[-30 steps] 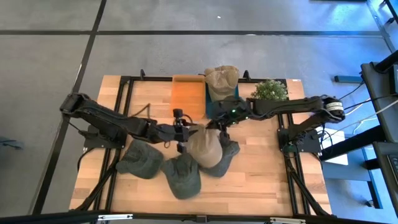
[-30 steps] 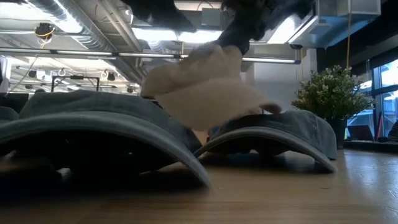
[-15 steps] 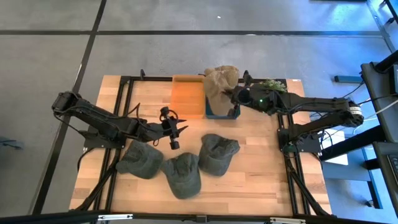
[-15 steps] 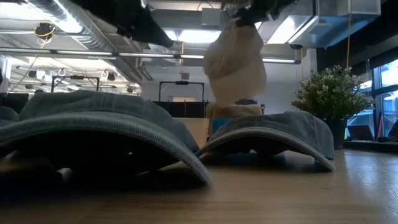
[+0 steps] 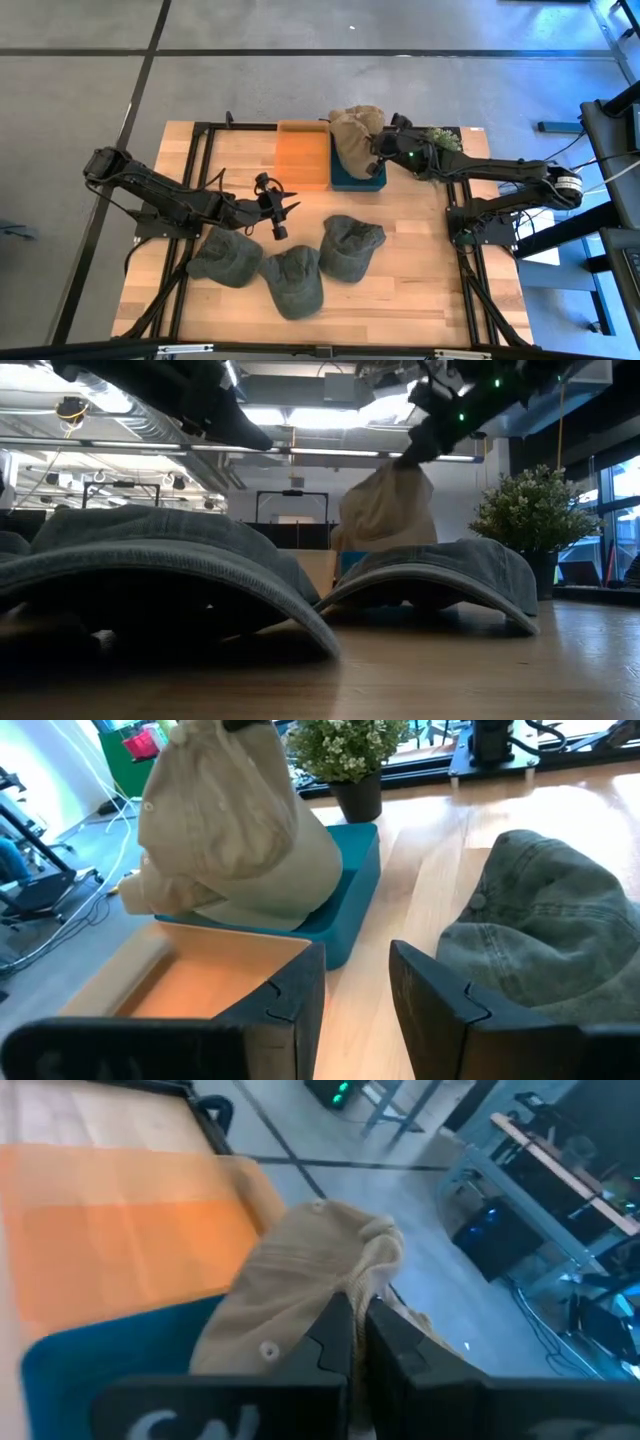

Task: Pick & Place hat
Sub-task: Put the brown cap into the right transparent bin

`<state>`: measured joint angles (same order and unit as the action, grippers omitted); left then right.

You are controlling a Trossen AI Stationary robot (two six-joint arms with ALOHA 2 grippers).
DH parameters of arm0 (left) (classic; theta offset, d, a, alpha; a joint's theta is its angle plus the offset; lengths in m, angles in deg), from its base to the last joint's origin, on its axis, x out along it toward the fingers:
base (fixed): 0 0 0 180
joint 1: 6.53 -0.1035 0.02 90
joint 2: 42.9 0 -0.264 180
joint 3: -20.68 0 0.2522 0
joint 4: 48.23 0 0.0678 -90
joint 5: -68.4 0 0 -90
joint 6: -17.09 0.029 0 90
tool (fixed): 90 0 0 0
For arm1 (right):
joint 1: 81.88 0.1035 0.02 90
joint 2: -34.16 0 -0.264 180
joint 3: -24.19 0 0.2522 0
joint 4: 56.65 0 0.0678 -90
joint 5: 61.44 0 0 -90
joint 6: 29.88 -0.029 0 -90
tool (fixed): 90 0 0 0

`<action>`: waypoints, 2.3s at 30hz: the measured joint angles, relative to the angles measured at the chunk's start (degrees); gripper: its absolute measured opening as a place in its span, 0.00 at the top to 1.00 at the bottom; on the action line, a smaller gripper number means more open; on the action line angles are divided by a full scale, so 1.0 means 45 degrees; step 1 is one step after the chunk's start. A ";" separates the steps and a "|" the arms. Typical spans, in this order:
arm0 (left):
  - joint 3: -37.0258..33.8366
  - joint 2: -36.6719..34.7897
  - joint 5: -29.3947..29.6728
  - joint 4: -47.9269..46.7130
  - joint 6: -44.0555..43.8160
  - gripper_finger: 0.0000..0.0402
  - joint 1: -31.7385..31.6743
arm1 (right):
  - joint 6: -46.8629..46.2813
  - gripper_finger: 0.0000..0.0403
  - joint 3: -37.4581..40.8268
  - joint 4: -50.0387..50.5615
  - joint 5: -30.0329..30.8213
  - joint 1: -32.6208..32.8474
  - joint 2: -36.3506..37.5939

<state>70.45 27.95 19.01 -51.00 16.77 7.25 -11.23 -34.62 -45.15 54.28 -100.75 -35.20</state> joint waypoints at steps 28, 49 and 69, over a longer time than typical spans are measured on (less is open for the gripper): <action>0.0000 0.0005 0.0090 0.0000 -0.0106 0.73 0.0000 | 0.0685 0.57 0.2835 -0.3777 0.0647 -0.1850 0.0005; 0.0000 0.0005 0.0053 -0.0151 -0.0436 0.73 0.0000 | 0.0100 0.40 0.2821 -0.2814 -0.3180 -0.0729 -0.0905; 0.0000 0.0015 -0.0376 -0.0209 -0.0446 0.73 -0.0005 | 0.1695 0.40 0.2811 -0.5442 0.0512 -0.0586 -0.4086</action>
<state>70.45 28.01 17.32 -51.94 14.76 7.23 -3.61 -21.97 -69.64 56.58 -103.39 -53.59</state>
